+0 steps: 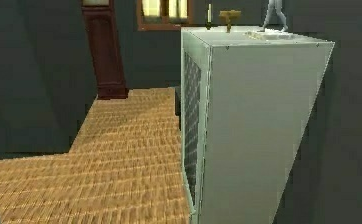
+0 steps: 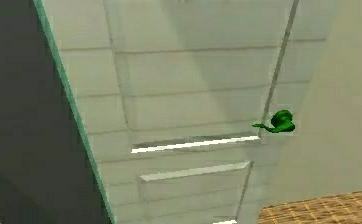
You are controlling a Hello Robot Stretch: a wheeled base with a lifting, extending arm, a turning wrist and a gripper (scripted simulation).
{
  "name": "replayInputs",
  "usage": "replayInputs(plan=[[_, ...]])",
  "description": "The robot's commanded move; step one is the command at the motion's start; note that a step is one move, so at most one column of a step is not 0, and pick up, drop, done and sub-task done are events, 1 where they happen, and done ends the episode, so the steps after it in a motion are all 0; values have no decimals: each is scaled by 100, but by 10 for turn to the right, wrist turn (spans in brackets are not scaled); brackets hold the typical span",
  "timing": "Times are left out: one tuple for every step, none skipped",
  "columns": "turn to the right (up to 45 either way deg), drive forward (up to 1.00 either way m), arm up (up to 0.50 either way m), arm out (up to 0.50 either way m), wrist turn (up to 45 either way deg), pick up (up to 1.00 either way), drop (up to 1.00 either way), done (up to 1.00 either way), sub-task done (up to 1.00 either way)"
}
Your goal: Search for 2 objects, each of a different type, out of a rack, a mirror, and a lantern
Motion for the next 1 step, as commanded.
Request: replayInputs(plan=[[450, 0, 0, 0, 0, 0, 0, 0, 0]])
